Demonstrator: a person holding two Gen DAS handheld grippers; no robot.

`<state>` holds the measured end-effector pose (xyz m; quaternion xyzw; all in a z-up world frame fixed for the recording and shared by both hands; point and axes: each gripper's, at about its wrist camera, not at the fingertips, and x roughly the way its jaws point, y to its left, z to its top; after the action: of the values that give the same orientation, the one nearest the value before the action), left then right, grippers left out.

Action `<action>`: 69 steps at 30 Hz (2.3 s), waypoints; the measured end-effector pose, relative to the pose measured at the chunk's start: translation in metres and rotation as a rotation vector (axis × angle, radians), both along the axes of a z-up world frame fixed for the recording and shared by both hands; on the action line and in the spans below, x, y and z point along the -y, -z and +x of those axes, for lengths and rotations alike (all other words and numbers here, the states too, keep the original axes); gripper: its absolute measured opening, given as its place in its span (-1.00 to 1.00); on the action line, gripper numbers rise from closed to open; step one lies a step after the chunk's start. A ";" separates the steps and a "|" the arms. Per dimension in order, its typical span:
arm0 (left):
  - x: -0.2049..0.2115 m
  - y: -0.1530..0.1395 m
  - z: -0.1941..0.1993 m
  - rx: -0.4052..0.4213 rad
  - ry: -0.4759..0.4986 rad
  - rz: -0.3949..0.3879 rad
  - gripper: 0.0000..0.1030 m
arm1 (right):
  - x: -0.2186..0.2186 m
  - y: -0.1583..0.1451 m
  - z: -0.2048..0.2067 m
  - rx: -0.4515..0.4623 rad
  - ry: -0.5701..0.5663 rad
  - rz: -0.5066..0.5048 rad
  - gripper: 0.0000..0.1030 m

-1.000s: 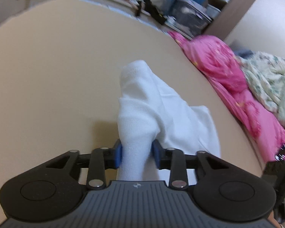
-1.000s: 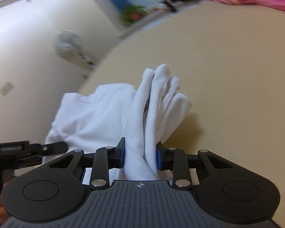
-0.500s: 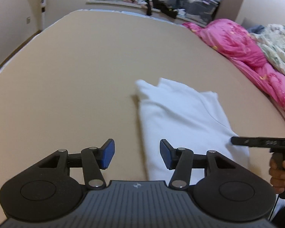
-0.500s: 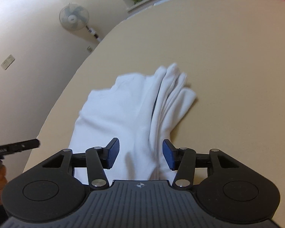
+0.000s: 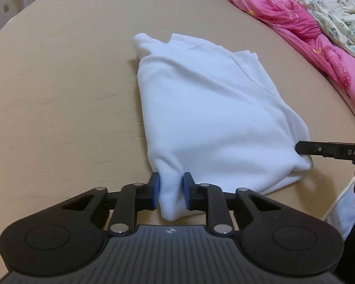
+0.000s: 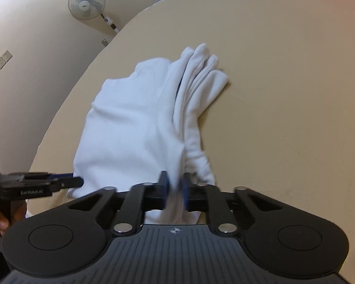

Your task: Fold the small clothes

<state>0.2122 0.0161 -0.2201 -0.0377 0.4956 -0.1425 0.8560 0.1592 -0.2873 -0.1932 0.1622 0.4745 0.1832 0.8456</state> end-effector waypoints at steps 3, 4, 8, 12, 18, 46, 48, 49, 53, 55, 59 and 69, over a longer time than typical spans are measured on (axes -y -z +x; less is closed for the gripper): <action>0.001 -0.014 -0.005 0.044 -0.003 -0.016 -0.78 | -0.001 -0.014 -0.009 0.058 0.024 0.015 -0.93; -0.002 -0.023 -0.008 0.062 -0.006 -0.042 -0.78 | 0.004 -0.022 -0.012 0.079 0.055 0.045 -0.93; -0.010 -0.029 -0.026 0.055 -0.003 -0.032 -1.00 | 0.022 -0.040 -0.027 0.093 0.149 0.104 -0.94; -0.015 -0.018 -0.028 0.010 -0.044 0.052 -0.97 | 0.024 -0.003 -0.026 -0.109 0.184 0.001 -0.93; -0.013 -0.038 -0.043 0.176 -0.016 -0.008 -0.62 | 0.012 -0.033 -0.041 0.117 0.230 -0.030 -0.46; 0.014 -0.120 -0.165 0.375 -0.206 0.211 0.99 | -0.034 -0.095 -0.161 0.342 0.312 -0.321 0.80; 0.014 -0.122 -0.174 0.365 -0.228 0.202 0.99 | -0.037 -0.097 -0.169 0.345 0.315 -0.310 0.83; 0.014 -0.120 -0.177 0.358 -0.241 0.189 0.99 | -0.038 -0.098 -0.173 0.347 0.309 -0.307 0.83; 0.022 -0.097 -0.180 0.328 -0.256 0.202 0.99 | -0.049 -0.094 -0.170 0.355 0.273 -0.338 0.84; 0.028 -0.091 -0.174 0.295 -0.252 0.226 0.99 | -0.050 -0.089 -0.164 0.336 0.275 -0.340 0.84; 0.034 -0.090 -0.169 0.331 -0.246 0.223 0.99 | -0.054 -0.084 -0.154 0.322 0.268 -0.335 0.84; 0.039 -0.083 -0.152 0.305 -0.234 0.182 0.99 | -0.059 -0.076 -0.146 0.306 0.264 -0.362 0.84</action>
<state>0.0601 -0.0233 -0.1372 0.0043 0.3635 -0.0009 0.9316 0.0128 -0.2282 -0.1171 0.0392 0.3411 0.0058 0.9392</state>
